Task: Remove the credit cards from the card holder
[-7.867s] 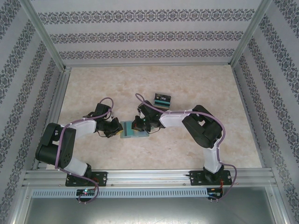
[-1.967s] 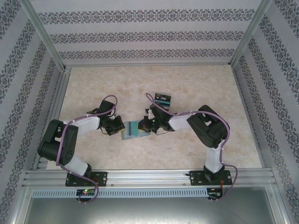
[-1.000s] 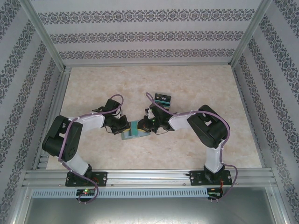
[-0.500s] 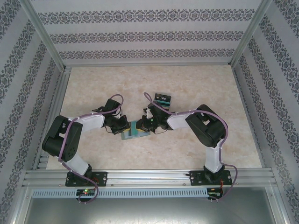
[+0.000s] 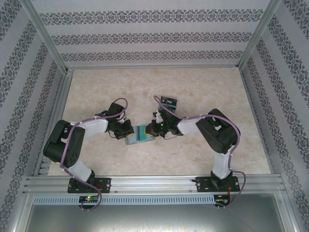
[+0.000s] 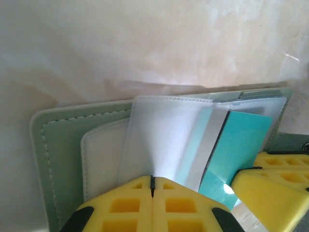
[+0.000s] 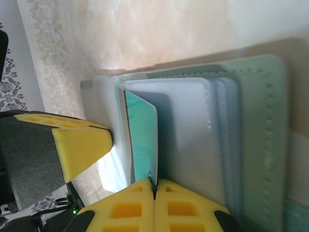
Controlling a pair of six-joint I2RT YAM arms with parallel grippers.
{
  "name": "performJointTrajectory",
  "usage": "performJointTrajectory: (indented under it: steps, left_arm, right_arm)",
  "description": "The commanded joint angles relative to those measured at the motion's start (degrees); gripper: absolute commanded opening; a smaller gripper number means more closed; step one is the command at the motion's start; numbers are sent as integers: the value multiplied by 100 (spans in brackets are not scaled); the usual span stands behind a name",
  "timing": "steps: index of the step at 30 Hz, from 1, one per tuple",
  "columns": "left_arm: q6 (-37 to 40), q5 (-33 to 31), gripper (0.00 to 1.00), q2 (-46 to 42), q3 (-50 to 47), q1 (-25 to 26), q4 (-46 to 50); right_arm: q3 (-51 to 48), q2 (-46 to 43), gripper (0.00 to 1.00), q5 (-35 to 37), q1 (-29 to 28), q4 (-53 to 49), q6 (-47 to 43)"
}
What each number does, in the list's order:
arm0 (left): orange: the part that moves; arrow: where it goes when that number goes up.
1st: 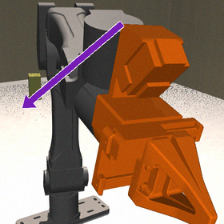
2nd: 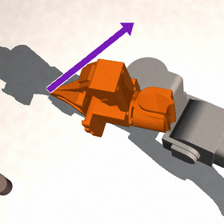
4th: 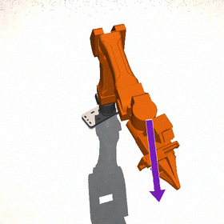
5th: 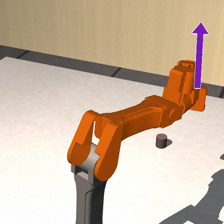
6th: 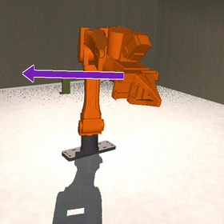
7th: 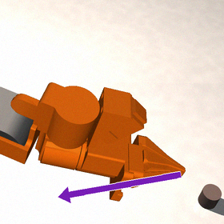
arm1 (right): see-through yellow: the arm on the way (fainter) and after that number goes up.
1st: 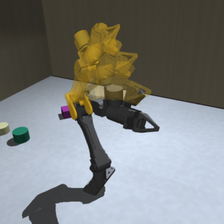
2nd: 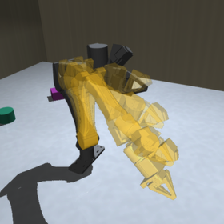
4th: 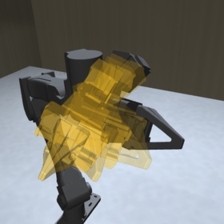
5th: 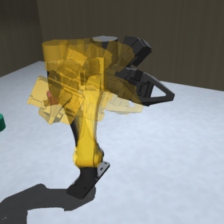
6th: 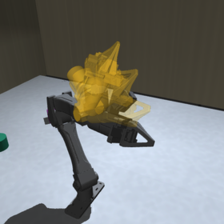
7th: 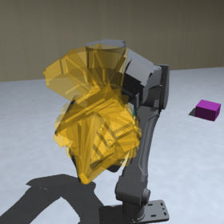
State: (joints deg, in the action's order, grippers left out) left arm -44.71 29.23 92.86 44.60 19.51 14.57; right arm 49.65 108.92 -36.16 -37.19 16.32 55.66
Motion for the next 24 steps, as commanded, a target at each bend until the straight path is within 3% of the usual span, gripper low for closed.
performJointTrajectory:
  steps: [1,14,16,18,24]
  left_arm:
    - [190,-256,4,-79,-128,35,354]
    - [160,-216,4,-358,13,19,505]
    - [154,-297,8,-557,87,24,655]
    - [155,-506,19,-821,161,19,899]
    - [139,-842,30,-1478,272,-33,1347]
  right_arm:
    - [-251,-118,0,178,182,-510,-235]
    - [-341,-1308,0,121,591,-1583,-872]
    - [-184,-1507,0,195,603,-1922,-1047]
    - [15,-1725,0,320,623,-2370,-1285]
    - [850,-2126,0,907,652,-3834,-2163]
